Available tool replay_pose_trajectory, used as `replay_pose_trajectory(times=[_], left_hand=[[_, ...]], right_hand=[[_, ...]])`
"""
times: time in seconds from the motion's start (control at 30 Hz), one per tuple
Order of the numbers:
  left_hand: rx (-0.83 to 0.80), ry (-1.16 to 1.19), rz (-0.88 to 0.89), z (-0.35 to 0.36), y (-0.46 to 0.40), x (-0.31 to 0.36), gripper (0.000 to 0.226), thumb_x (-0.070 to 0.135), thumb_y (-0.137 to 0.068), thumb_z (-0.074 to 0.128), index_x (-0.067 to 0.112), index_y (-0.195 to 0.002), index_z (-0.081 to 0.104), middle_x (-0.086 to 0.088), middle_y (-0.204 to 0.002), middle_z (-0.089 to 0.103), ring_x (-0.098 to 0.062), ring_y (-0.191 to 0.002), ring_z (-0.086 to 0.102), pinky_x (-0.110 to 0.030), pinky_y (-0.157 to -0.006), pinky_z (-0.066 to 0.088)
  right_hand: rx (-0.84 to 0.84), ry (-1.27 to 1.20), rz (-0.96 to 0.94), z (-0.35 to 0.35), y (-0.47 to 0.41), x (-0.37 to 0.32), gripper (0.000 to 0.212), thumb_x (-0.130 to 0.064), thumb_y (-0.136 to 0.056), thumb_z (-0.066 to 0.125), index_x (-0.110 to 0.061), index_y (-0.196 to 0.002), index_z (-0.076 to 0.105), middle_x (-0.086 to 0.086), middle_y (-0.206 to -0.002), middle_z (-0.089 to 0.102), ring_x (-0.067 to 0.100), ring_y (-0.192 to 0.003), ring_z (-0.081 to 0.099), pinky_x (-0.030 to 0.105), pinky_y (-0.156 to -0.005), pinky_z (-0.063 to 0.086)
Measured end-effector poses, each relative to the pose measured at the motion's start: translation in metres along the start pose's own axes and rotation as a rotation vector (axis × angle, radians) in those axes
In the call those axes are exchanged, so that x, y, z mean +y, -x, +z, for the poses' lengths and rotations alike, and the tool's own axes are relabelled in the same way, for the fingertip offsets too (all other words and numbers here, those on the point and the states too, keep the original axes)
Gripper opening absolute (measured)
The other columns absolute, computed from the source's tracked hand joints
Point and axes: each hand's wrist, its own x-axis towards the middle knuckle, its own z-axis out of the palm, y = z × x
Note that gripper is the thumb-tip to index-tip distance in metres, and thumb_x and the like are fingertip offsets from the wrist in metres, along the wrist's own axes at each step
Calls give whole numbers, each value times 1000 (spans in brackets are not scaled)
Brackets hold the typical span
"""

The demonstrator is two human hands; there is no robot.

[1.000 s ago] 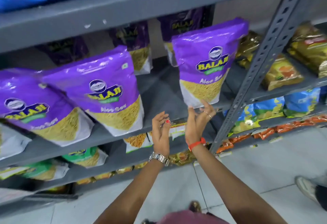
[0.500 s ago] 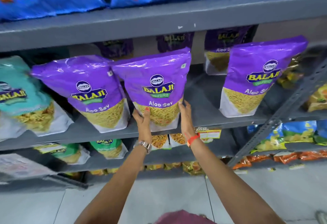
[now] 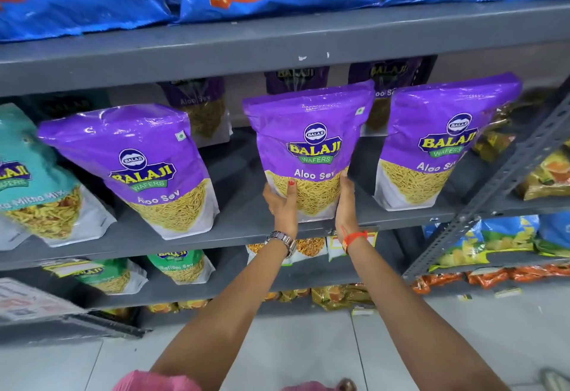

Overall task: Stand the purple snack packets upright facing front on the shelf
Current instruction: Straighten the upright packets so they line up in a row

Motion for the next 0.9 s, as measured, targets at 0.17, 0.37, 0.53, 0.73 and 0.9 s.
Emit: replay_pose_trajectory(times=[0.17, 0.37, 0.53, 0.73, 0.9], left_hand=[[43, 14, 60, -8, 5, -4, 61, 14, -85, 56, 5, -132, 18, -13, -136, 37, -20, -118, 45, -26, -95, 45], [272, 31, 228, -61, 24, -5, 50, 11, -87, 51, 6, -132, 29, -10, -138, 33, -16, -125, 34, -8, -94, 36], [664, 45, 360, -139, 13, 12, 54, 19, -78, 53, -7, -122, 36, -9, -114, 32, -22, -105, 36, 0, -82, 34], [546, 81, 208, -226, -42, 43, 55, 15, -90, 48, 3, -136, 21, -20, -146, 26, -29, -136, 27, -38, -111, 26], [217, 26, 127, -247, -62, 55, 46, 18, -95, 34, 4, -136, 21, -11, -139, 36, -22, -122, 40, -23, -98, 36]], right_hand=[[209, -18, -29, 3, 10, -1, 43, -30, -94, 45, -6, -129, 43, 4, -120, 51, 13, -108, 52, 31, -98, 45], [342, 0, -224, 21, 66, 29, 24, -14, -81, 57, -33, -91, 47, 18, -108, 48, 2, -77, 52, 8, -67, 43], [40, 163, -279, 69, 101, 49, 22, -25, -74, 59, -31, -89, 44, 4, -87, 43, 2, -68, 46, 18, -65, 43], [-321, 300, -112, 151, 98, 48, 61, -25, -79, 67, -14, -132, 38, 4, -128, 43, 19, -123, 42, 34, -107, 36], [-323, 178, 50, 199, 84, 50, 69, -33, -79, 66, -15, -136, 32, 10, -140, 44, 22, -129, 46, 41, -110, 39]])
